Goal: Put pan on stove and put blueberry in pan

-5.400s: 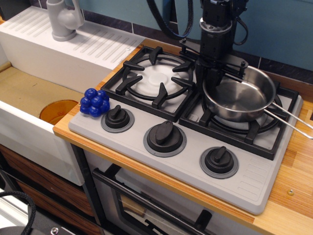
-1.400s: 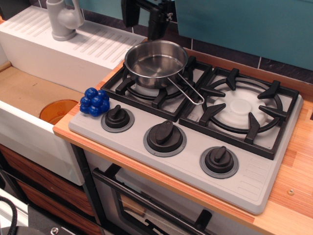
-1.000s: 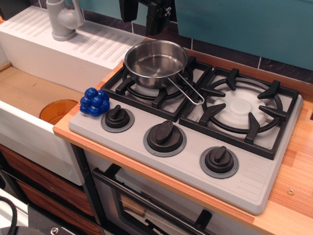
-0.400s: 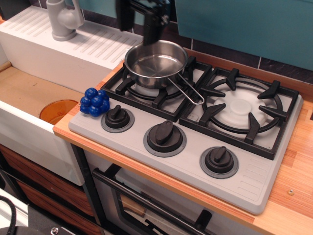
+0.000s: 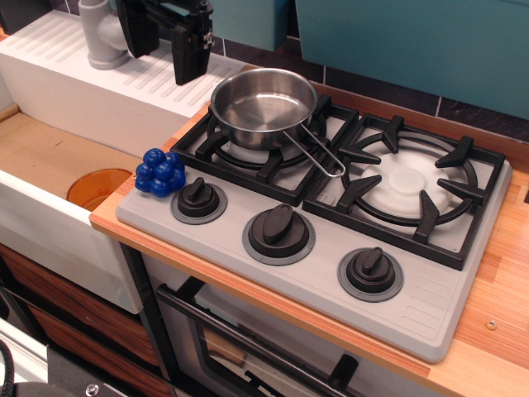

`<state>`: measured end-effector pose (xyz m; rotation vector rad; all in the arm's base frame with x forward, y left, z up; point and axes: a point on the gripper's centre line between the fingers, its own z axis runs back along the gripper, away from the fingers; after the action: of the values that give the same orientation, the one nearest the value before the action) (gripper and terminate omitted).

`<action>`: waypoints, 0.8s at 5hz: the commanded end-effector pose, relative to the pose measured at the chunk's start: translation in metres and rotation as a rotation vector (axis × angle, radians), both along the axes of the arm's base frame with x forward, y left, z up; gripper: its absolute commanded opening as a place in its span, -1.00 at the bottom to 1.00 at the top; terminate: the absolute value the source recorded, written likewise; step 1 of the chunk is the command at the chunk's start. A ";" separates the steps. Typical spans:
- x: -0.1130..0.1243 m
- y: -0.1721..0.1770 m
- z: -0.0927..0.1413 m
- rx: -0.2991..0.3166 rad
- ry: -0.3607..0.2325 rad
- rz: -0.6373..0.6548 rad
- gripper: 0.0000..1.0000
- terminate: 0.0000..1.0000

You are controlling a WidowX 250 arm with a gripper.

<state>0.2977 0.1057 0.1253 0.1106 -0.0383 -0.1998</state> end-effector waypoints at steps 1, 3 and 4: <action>-0.022 0.002 0.001 0.045 -0.122 0.009 1.00 -1.00; -0.031 0.001 -0.025 0.046 -0.173 0.013 1.00 -1.00; -0.032 0.003 -0.037 0.032 -0.193 0.008 1.00 -1.00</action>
<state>0.2596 0.1070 0.0789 0.1395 -0.1956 -0.1784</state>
